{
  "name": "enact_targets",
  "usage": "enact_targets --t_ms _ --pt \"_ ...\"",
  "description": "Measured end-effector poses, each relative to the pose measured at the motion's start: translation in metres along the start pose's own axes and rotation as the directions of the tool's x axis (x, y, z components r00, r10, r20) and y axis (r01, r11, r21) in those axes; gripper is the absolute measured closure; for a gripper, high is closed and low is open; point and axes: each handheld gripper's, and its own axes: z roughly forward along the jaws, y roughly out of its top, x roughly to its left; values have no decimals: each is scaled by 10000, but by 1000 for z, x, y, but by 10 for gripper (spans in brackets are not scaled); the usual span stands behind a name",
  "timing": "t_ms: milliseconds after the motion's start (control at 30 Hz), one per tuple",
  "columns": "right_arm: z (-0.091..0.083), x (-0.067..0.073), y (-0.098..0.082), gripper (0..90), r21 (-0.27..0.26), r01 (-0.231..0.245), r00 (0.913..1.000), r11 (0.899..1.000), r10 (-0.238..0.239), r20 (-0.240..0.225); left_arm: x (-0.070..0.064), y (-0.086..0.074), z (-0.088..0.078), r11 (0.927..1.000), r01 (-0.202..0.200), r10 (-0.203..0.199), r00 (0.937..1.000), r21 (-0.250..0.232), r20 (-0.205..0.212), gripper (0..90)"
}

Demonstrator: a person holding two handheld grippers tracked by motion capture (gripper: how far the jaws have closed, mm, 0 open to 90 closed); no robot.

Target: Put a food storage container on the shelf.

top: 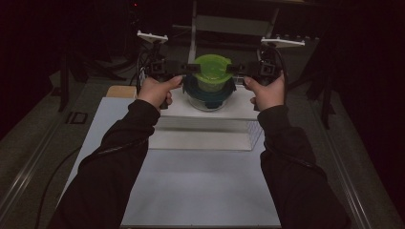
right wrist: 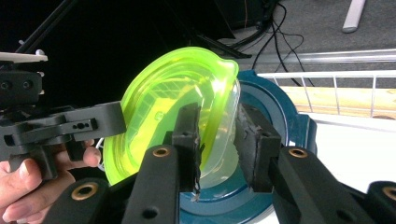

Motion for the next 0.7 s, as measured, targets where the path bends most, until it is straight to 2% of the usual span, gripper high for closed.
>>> enact_targets --t_ms 67,167,200,267,333,367,400,433,467,500,533,567,600,633,667,700 --pt "1 0 1 694 -5 8 10000 10000 -8 73 1 1 1 10000 -56 55 9998 -64 -174 598" --pt "3 -1 4 676 28 2 9999 10000 -3 172 1 3 3 9998 -147 141 9988 -117 -471 564" --pt "4 -2 4 662 35 3 9998 10000 -4 182 1 4 4 9998 -153 149 9990 -95 -432 549" --pt "4 -3 5 628 27 -34 9999 10000 33 101 0 5 4 9995 -303 300 9978 -48 -583 521" --pt "3 -4 6 559 -22 89 9999 10000 -89 141 -1 6 2 9992 -383 374 9974 -139 -616 456" --pt "2 -3 7 530 -38 184 9998 9998 -183 115 -1 6 0 9987 -363 339 9974 -368 -644 437" --pt "2 -3 7 530 -38 184 9998 9998 -183 115 -1 6 0 9987 -363 339 9974 -368 -644 402" --pt "-2 -3 7 458 -211 293 9996 9993 -293 20 0 6 -4 9978 -243 212 9984 -611 -516 372" --pt "-2 -3 7 458 -211 293 9996 9993 -293 20 0 6 -4 9978 -243 212 9984 -611 -516 361" --pt "-6 -2 6 409 -321 432 9990 9986 -435 -87 -2 3 -10 9951 -625 618 9980 -763 -118 333" --pt "-7 -1 5 377 -369 494 9986 9981 -501 -185 -2 3 -10 9951 -625 618 9980 -763 -118 298" --pt "-9 -1 4 336 -407 569 9981 9976 -578 -232 -5 0 -15 9928 -879 900 9957 -817 219 280" --pt "-9 -1 4 336 -407 569 9981 9976 -578 -232 -5 0 -15 9928 -879 900 9957 -817 219 272" --pt "-13 0 1 239 -387 1019 9928 9940 -1041 -592 -10 -5 -21 9891 -1171 1220 9912 -895 509 244" --pt "-13 0 1 239 -387 1019 9928 9940 -1041 -592 -10 -5 -21 9891 -1171 1220 9912 -895 509 216" --pt "-19 2 -5 227 -540 1250 9886 9907 -1290 -782 -15 -11 -26 9844 -1508 1559 9865 -911 508 152"
